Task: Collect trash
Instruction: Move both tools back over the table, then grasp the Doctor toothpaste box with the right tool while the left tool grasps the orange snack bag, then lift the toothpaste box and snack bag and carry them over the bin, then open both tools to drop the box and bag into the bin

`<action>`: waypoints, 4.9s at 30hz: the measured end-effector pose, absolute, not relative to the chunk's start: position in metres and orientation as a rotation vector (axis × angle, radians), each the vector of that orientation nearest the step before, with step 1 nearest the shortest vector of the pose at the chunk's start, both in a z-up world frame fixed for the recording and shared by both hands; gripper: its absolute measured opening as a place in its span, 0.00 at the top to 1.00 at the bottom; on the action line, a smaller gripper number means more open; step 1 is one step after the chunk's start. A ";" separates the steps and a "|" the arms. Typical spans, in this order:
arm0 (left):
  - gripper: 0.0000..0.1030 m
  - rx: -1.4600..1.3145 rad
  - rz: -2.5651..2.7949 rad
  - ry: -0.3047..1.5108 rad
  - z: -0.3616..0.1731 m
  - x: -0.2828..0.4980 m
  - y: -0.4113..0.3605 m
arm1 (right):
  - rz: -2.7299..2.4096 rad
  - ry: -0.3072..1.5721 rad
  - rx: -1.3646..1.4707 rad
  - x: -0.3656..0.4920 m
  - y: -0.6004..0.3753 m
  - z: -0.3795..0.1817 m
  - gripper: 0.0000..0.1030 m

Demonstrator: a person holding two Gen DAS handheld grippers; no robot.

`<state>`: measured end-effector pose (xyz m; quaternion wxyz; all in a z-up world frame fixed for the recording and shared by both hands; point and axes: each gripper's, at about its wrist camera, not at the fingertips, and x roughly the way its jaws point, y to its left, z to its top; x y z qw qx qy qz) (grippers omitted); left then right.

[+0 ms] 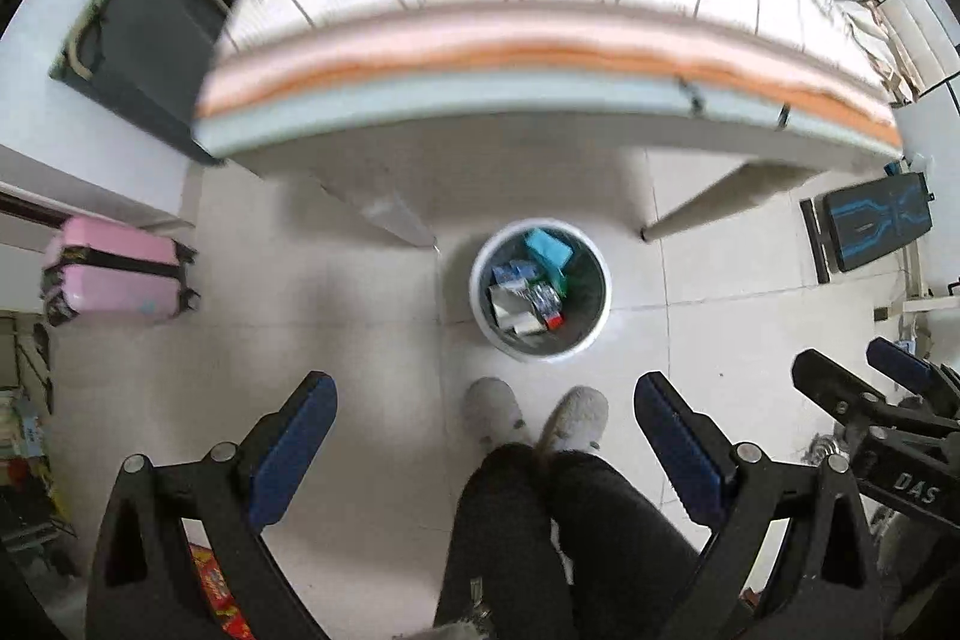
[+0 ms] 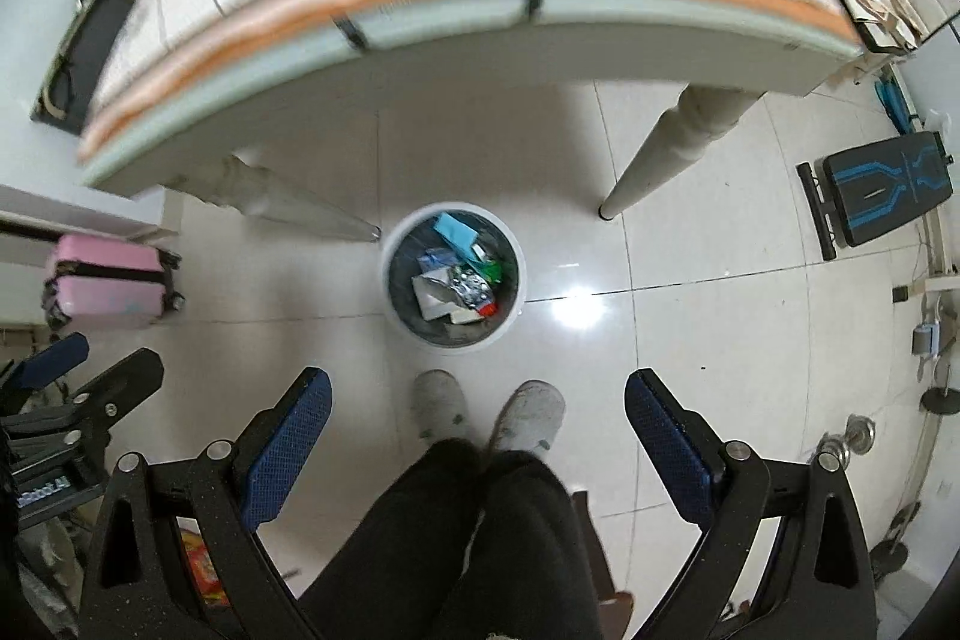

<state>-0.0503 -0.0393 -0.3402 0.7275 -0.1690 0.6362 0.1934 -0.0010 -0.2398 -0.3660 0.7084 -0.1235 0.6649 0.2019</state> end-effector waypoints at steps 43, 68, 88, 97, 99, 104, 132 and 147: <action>0.00 -0.689 0.886 1.301 -0.336 0.444 0.229 | 0.667 1.393 -0.848 0.659 0.105 -0.396 0.05; 0.92 -0.608 0.771 1.283 -0.368 0.521 0.250 | 0.440 1.450 -0.481 0.741 0.066 -0.400 0.48; 0.92 -0.345 0.715 1.159 -0.263 0.375 0.134 | 0.514 1.312 -0.376 0.568 -0.024 -0.328 0.48; 0.92 -0.306 0.607 1.037 -0.202 0.253 0.089 | 0.501 1.178 -0.310 0.447 -0.065 -0.235 0.49; 0.92 -0.295 0.560 1.017 -0.194 0.216 0.079 | 0.493 1.147 -0.299 0.410 -0.077 -0.217 0.49; 0.92 -0.280 0.460 1.010 -0.190 0.133 0.056 | 0.463 1.116 -0.232 0.298 -0.112 -0.185 0.49; 0.92 -0.583 0.344 1.677 -0.626 0.004 -0.009 | 0.277 1.856 -0.066 0.016 -0.249 -0.590 0.49; 0.18 -0.668 0.306 1.778 -0.771 0.047 -0.013 | 0.271 2.134 -0.038 0.058 -0.226 -0.816 0.37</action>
